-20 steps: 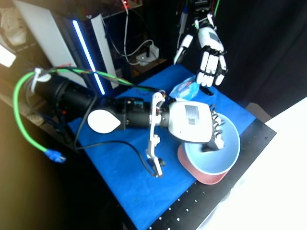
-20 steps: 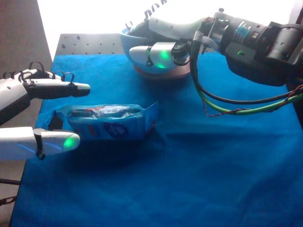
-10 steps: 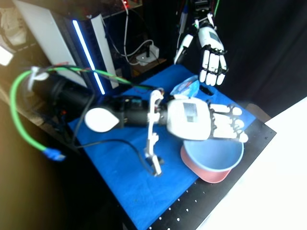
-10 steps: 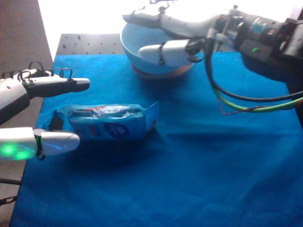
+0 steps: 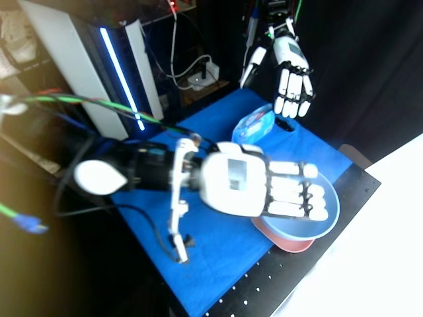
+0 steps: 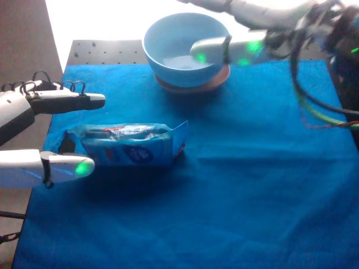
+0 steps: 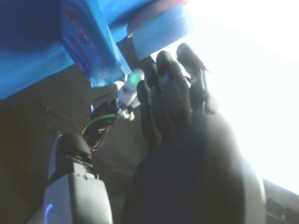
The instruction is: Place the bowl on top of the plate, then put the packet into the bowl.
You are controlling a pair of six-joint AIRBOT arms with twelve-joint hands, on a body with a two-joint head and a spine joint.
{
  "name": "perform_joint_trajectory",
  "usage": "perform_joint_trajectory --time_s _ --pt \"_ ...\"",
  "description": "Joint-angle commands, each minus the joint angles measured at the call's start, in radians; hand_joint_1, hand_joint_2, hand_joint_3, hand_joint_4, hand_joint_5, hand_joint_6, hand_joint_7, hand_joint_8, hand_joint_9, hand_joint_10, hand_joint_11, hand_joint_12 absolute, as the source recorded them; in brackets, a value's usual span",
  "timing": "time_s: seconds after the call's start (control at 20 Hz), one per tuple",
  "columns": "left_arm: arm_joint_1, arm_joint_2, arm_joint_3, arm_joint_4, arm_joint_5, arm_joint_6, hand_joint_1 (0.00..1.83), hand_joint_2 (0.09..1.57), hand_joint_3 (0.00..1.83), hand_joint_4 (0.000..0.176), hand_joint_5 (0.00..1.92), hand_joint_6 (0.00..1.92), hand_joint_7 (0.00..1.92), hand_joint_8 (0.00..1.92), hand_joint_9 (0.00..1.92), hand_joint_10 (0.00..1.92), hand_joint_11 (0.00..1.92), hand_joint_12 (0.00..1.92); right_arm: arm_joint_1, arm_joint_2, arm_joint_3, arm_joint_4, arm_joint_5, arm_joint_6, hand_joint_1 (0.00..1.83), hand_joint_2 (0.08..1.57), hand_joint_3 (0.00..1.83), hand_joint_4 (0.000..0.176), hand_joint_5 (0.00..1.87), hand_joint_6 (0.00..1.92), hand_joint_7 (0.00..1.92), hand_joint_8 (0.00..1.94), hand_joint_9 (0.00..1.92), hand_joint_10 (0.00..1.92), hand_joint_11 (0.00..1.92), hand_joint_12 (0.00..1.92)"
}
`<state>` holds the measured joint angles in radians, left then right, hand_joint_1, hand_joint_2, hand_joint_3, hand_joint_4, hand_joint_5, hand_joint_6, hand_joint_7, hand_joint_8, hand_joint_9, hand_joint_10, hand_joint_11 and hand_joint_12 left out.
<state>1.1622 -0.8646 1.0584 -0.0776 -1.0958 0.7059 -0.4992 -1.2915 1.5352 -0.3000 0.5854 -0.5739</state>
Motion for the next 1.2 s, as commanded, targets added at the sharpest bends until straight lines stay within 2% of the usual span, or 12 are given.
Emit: perform_joint_trajectory --time_s 0.0,0.05,0.35,0.55,0.6,0.65,0.7,0.85,0.9,1.0,1.05,1.15 --pt "-0.012 -0.008 0.009 -0.012 -0.095 -0.007 0.55 1.0 0.0 0.041 0.44 0.0 0.42 0.0 0.38 0.0 0.0 0.67 0.001 0.014 -0.017 0.046 0.165 0.003 0.0 1.09 0.0 0.176 0.0 0.0 0.0 0.0 0.0 0.0 0.0 0.0" --pt "-0.014 -0.017 0.018 -0.013 -0.082 -0.007 0.75 0.95 0.0 0.075 0.43 0.0 0.41 0.0 0.38 0.0 0.0 0.59 -0.011 0.035 -0.037 0.061 0.23 0.003 0.0 1.09 0.0 0.176 0.0 0.0 0.0 0.0 0.0 0.0 0.0 0.0" --pt "-0.101 -0.09 0.07 0.017 -0.008 -0.006 0.79 0.88 0.0 0.123 0.46 0.0 0.48 0.0 0.48 0.0 0.0 0.85 -0.135 0.144 -0.159 0.175 0.458 0.003 0.0 1.16 0.02 0.176 0.0 0.0 0.0 0.0 0.0 0.0 0.0 0.0" --pt "-0.194 -0.176 0.137 0.06 0.1 -0.006 0.81 0.92 0.0 0.083 0.49 0.0 0.53 0.0 0.56 0.01 0.16 0.86 -0.226 0.171 -0.197 0.256 0.553 0.003 0.0 1.23 0.01 0.145 0.0 0.0 0.0 0.0 0.0 0.0 0.0 0.0" --pt "-0.219 -0.204 0.161 0.068 0.136 -0.006 1.02 0.99 0.0 0.0 0.81 0.03 0.88 0.07 0.89 0.1 0.56 0.85 -0.235 0.178 -0.204 0.265 0.563 0.003 0.03 1.32 0.02 0.153 0.0 0.0 0.0 0.0 0.0 0.0 0.0 0.0" --pt "-0.226 -0.21 0.167 0.069 0.14 -0.006 1.2 1.09 0.0 0.0 0.93 0.68 1.0 0.86 1.05 0.15 0.72 0.91 -0.236 0.18 -0.206 0.266 0.563 0.003 0.08 1.35 0.02 0.154 0.0 0.0 0.0 0.0 0.0 0.0 0.0 0.0" --pt "-0.233 -0.211 0.169 0.07 0.131 -0.006 1.22 1.14 0.01 0.0 0.89 0.92 0.94 1.16 1.22 0.26 0.94 1.02 -0.238 0.183 -0.207 0.271 0.564 0.003 0.14 1.37 0.01 0.156 0.0 0.0 0.0 0.0 0.0 0.0 0.0 0.0" --pt "-0.262 -0.187 0.167 0.076 0.089 -0.006 1.24 1.13 0.0 0.0 0.9 0.94 0.99 1.15 1.25 0.45 1.04 1.12 -0.266 0.191 -0.208 0.305 0.574 0.003 0.15 1.36 0.01 0.173 0.0 0.0 0.0 0.0 0.0 0.0 0.0 0.0" --pt "-0.283 -0.172 0.164 0.091 0.068 -0.006 1.27 1.11 0.01 0.0 0.99 0.74 0.99 1.2 1.09 0.97 0.98 1.49 -0.277 0.193 -0.208 0.313 0.578 0.003 0.04 1.35 0.0 0.176 0.0 0.0 0.0 0.0 0.0 0.0 0.0 0.0" --pt "-0.333 -0.141 0.157 0.126 0.031 -0.006 1.25 1.12 0.0 0.0 0.98 0.79 0.97 1.22 1.02 1.01 0.89 1.48 -0.293 0.194 -0.21 0.322 0.584 0.003 0.01 1.37 0.01 0.176 0.0 0.0 0.0 0.0 0.0 0.0 0.0 0.0" --pt "-0.353 -0.13 0.156 0.138 0.019 -0.006 1.37 1.12 0.0 0.0 0.91 0.91 0.93 1.04 0.95 1.26 0.79 1.3 -0.297 0.194 -0.21 0.325 0.584 0.003 0.0 1.39 0.01 0.176 0.0 0.0 0.0 0.0 0.0 0.0 0.0 0.0" --pt "-0.403 -0.11 0.161 0.156 -0.007 -0.006 1.38 1.1 0.0 0.0 0.95 0.84 1.0 0.95 0.96 1.22 0.77 1.2 -0.305 0.194 -0.211 0.336 0.584 0.003 0.0 1.36 0.0 0.176 0.0 0.0 0.0 0.0 0.0 0.0 0.0 0.0"
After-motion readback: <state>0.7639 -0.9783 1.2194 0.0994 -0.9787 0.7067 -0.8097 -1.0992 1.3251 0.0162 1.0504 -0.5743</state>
